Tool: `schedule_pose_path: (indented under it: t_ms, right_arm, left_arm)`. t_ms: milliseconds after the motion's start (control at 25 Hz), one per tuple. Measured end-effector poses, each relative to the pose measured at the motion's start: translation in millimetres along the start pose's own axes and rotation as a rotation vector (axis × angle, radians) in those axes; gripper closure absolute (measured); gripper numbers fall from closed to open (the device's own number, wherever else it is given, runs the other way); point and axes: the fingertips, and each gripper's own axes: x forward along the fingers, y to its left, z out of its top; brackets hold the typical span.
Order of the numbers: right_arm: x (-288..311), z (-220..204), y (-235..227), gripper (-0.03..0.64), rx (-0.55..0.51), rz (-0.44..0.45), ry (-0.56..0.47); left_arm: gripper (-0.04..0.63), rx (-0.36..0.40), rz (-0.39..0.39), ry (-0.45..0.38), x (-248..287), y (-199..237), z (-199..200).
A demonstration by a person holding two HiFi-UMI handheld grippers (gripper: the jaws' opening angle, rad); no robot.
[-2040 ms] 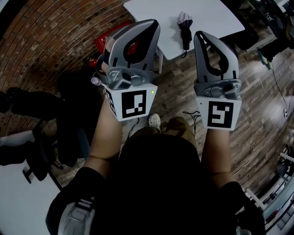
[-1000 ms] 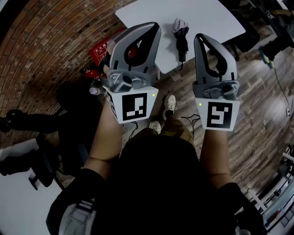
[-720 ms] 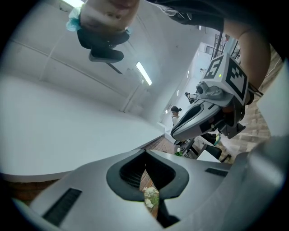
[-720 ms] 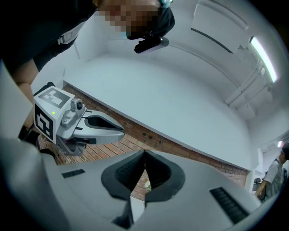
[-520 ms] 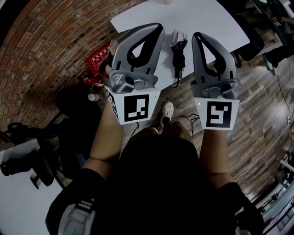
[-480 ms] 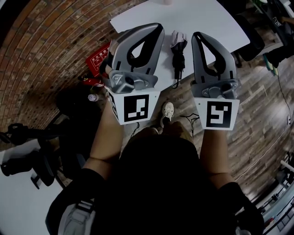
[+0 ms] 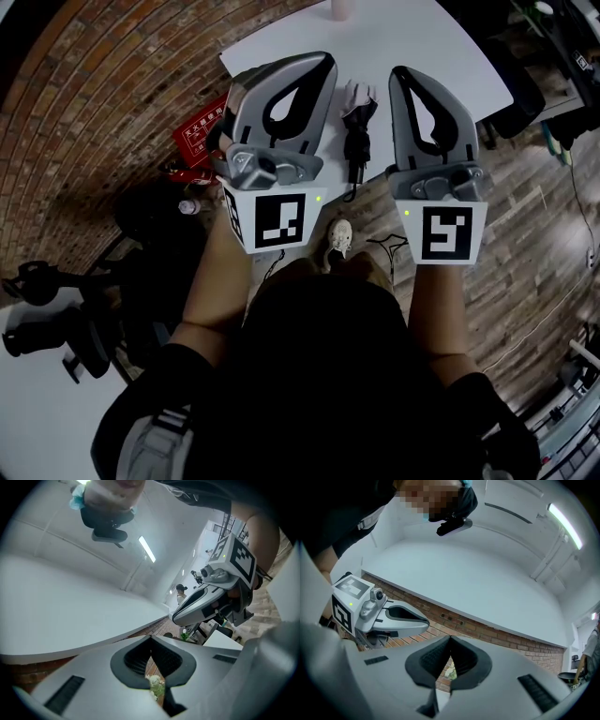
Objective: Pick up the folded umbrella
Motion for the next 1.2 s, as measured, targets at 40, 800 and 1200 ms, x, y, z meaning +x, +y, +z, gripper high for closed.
schedule_pose_path:
  t_ms: [40,800,1200]
  right_arm:
    - [2,-2,-2,0.589,-0.002,0.004,-0.001]
    - [17,-18,-4,0.588,0.009,0.057,-0.001]
    - [21,-22,-5,0.588,-0.02,-0.021,0.068]
  left_arm:
    - [0.583,0.002,0.001,0.002,3,0,-1]
    - [0.583,0.012,-0.004,0.012,20,-5,-7]
    - [0.583,-0.03,-0.085,-0.066,33,-9,-14]
